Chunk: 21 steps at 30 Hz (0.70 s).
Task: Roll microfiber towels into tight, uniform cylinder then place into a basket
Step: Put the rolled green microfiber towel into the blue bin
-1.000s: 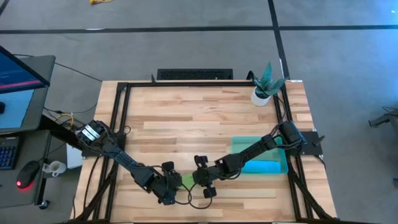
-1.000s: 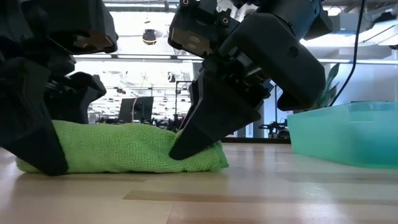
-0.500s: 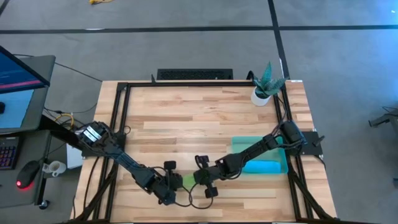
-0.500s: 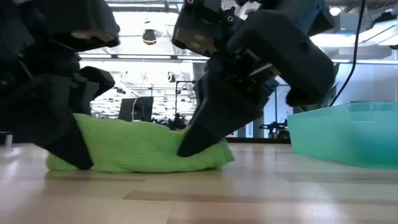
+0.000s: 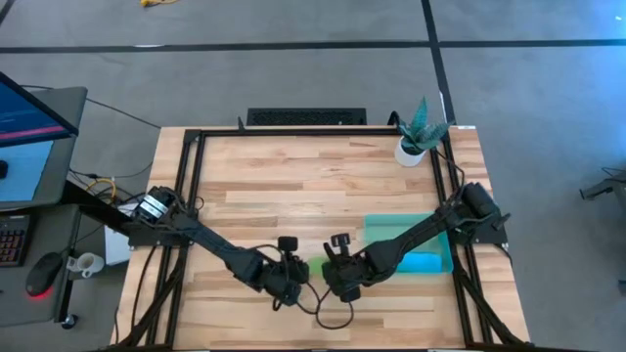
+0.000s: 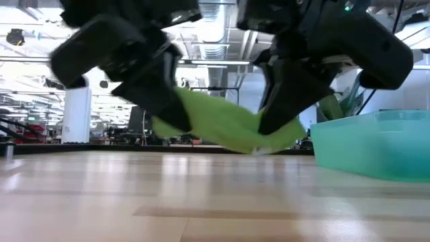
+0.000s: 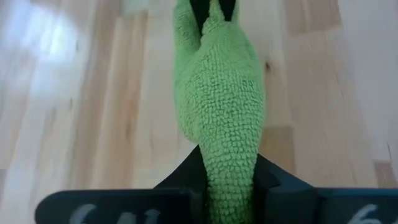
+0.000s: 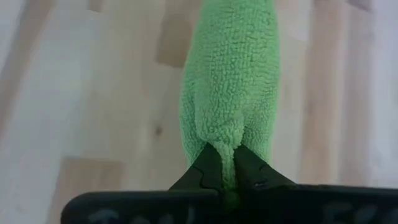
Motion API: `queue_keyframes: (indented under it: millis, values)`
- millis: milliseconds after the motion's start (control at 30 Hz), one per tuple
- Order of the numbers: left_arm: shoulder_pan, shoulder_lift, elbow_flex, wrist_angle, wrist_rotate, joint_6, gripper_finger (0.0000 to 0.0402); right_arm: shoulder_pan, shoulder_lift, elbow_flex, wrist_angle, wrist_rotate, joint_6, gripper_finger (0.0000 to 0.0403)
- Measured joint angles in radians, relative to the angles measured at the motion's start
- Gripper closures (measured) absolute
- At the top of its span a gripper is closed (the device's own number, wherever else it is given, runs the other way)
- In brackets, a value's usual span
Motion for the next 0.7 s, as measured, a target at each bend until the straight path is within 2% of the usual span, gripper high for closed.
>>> queue_keyframes:
  millis: [167,333,700]
  values:
    - [0.049,-0.003,0.056,0.000,0.008,0.106,0.0373,0.031,-0.056,-0.006,-0.103,0.087,0.043,0.0382]
    - [0.091,-0.004,0.101,0.015,0.008,0.183,0.0369,0.052,-0.114,-0.030,-0.158,0.120,0.072,0.0382]
    - [0.203,0.000,0.133,0.199,0.008,0.345,0.0373,0.080,-0.323,-0.223,-0.168,0.200,0.174,0.0382]
